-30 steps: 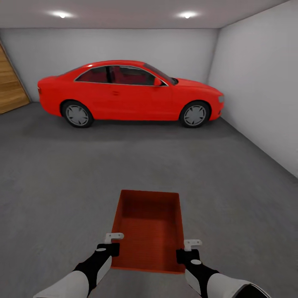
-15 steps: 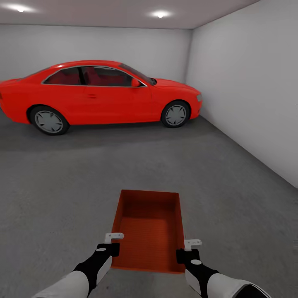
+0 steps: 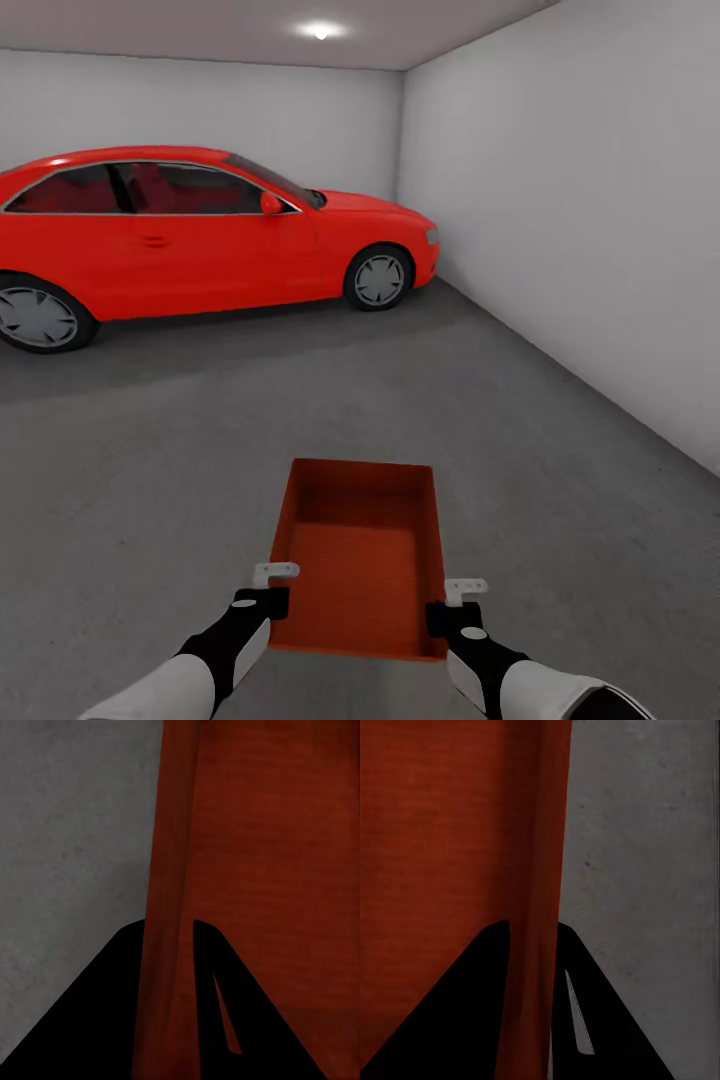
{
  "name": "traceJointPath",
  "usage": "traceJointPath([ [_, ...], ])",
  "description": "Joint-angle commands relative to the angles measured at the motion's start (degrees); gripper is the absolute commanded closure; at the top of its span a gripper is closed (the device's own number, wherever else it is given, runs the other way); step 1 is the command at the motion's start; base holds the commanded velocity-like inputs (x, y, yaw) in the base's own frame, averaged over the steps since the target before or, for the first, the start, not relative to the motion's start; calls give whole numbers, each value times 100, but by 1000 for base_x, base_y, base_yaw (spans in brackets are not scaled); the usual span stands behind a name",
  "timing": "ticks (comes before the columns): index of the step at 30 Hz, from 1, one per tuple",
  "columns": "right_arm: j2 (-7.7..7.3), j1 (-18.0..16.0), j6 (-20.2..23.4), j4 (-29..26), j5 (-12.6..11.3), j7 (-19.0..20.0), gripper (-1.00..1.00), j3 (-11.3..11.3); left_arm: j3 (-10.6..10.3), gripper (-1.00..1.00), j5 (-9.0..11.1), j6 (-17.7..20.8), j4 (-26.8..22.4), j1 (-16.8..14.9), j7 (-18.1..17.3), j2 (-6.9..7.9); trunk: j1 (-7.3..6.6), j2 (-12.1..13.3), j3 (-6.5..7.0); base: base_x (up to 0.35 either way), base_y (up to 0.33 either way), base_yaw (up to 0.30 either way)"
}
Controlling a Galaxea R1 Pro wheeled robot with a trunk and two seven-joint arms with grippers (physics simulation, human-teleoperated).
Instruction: Move the two storage containers from the living room to the garage. In the garage, place one container on the floor and stack the other container on top of it (either order is fine).
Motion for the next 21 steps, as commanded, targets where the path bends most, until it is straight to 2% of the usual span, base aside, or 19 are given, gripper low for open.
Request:
traceJointPath([
  [1, -164, -10, -230, -3, -52, -393, 100, 50, -35, 100, 52, 69, 8, 1, 49, 5, 6, -10, -10, 322, 0, -286],
  [21, -164, -9, -233, -3, -52, -396, 100, 50, -35, 100, 52, 69, 8, 1, 49, 5, 6, -10, -10, 322, 0, -286],
])
